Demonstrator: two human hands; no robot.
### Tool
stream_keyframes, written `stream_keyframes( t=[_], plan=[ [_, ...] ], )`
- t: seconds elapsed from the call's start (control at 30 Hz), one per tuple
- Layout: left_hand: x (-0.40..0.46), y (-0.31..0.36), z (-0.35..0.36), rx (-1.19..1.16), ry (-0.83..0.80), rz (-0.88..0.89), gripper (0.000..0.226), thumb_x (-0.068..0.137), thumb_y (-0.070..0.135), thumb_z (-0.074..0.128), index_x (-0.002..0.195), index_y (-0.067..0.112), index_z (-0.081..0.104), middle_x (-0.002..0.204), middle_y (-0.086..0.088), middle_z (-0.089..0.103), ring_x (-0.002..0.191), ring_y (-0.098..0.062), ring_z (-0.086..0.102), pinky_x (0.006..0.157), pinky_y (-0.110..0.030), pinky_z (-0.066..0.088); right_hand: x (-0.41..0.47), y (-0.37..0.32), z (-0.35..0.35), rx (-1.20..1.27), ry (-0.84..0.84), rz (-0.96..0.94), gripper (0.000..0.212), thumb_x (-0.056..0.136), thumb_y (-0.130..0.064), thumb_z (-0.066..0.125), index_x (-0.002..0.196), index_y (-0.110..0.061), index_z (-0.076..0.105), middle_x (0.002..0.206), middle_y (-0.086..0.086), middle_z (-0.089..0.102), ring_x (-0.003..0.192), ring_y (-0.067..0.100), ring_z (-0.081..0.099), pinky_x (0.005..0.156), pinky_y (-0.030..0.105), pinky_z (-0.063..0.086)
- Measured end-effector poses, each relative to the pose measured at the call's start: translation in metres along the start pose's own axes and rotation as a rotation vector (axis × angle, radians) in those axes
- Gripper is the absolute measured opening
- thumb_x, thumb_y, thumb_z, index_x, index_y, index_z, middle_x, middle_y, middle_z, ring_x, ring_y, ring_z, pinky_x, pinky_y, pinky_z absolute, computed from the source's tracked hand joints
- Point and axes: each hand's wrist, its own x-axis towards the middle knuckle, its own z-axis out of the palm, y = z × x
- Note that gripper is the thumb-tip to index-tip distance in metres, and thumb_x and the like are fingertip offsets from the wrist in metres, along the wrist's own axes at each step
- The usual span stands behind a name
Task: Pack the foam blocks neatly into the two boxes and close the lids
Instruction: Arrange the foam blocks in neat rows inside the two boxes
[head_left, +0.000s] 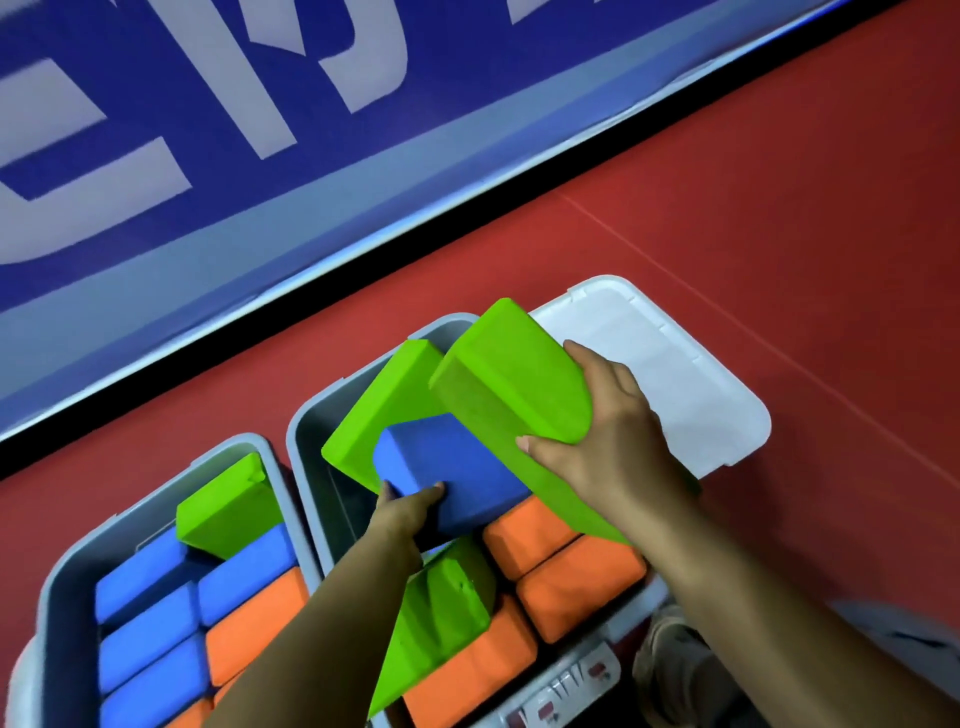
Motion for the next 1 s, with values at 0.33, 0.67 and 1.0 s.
stream_keyframes(
  t=[0.33,0.67,1.0],
  plan=[
    [-0.062,0.032,-0.081,-0.034,0.124,0.352,0.057,0.087,0.030,0.065,0.138,0.025,0.040,0.120,-0.003,0.057,0.089,-0.020,0.062,0.072,-0.036,0.055,0.003,0.013,-0.017,-0.060,0.155,0.007,0.089,0.059,-0.028,0.086,0.137,-0.020,0.046,0.128,0.011,0.052,0.116,0.036,0.051,0.096,0.050,0.041],
    [-0.085,-0.037,-0.245,-0.465,0.132,0.055,0.095,0.066,0.039,0.082,0.145,0.028,0.031,0.135,-0.020,0.052,0.103,-0.035,0.064,0.067,-0.045,0.058,-0.006,-0.009,0.012,-0.028,-0.022,-0.177,0.091,0.065,-0.027,0.084,0.142,-0.016,0.038,0.134,0.014,0.046,0.127,0.030,0.042,0.107,0.045,0.034],
    [-0.072,-0.091,-0.240,-0.522,0.204,-0.174,0.037,0.099,0.024,0.046,0.123,-0.004,0.045,0.093,-0.021,0.062,0.081,-0.029,0.054,0.067,-0.044,0.054,-0.004,0.000,0.036,-0.191,-0.079,-0.320,0.089,0.056,-0.043,0.071,0.138,-0.019,0.044,0.133,0.009,0.052,0.126,0.027,0.045,0.111,0.049,0.025]
  ],
)
